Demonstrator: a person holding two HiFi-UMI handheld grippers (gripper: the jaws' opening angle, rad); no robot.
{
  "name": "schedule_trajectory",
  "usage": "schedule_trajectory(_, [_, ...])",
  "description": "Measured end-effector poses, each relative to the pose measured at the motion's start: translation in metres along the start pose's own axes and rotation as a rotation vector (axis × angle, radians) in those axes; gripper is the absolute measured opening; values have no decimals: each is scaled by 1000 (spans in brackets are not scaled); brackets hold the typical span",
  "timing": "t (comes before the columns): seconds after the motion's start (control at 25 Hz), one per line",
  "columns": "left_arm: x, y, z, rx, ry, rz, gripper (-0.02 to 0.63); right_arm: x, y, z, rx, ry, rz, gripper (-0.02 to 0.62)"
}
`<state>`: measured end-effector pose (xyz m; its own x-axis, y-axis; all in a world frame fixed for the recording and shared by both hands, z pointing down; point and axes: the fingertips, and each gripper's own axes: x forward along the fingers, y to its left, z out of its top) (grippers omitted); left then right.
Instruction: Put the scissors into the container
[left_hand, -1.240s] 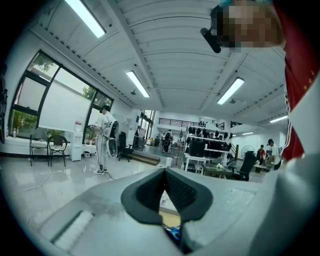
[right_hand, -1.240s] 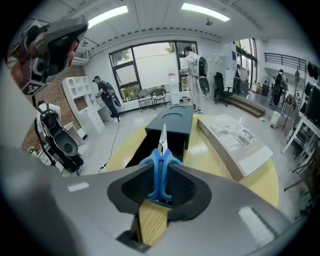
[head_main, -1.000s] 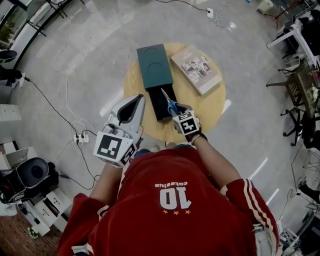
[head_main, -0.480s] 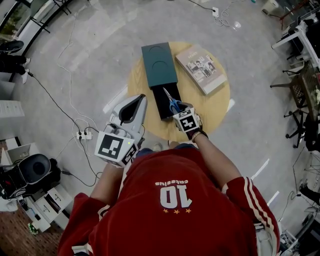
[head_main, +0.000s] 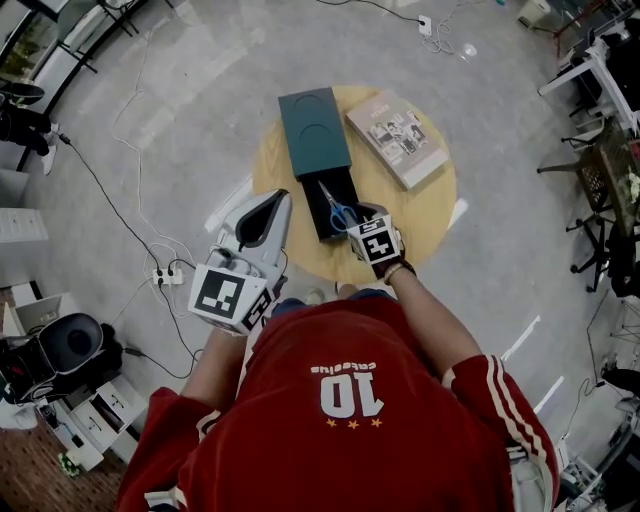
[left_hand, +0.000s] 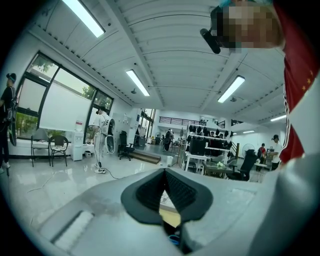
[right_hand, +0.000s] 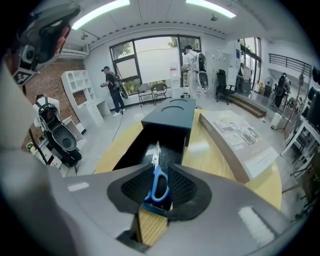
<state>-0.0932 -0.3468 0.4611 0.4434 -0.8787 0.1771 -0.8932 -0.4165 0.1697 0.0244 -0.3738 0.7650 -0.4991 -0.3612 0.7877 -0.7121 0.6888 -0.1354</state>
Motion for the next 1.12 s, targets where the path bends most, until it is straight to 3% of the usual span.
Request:
schedule_trajectory(0.64, [-22,-17,18,24,-78,-32,2,-74,-15,37,88,-202,-61,94])
schedule_trajectory(1.12, [-48,-37,38,57,-121,-73,2,-174,-3,70,160,-430,-100,94])
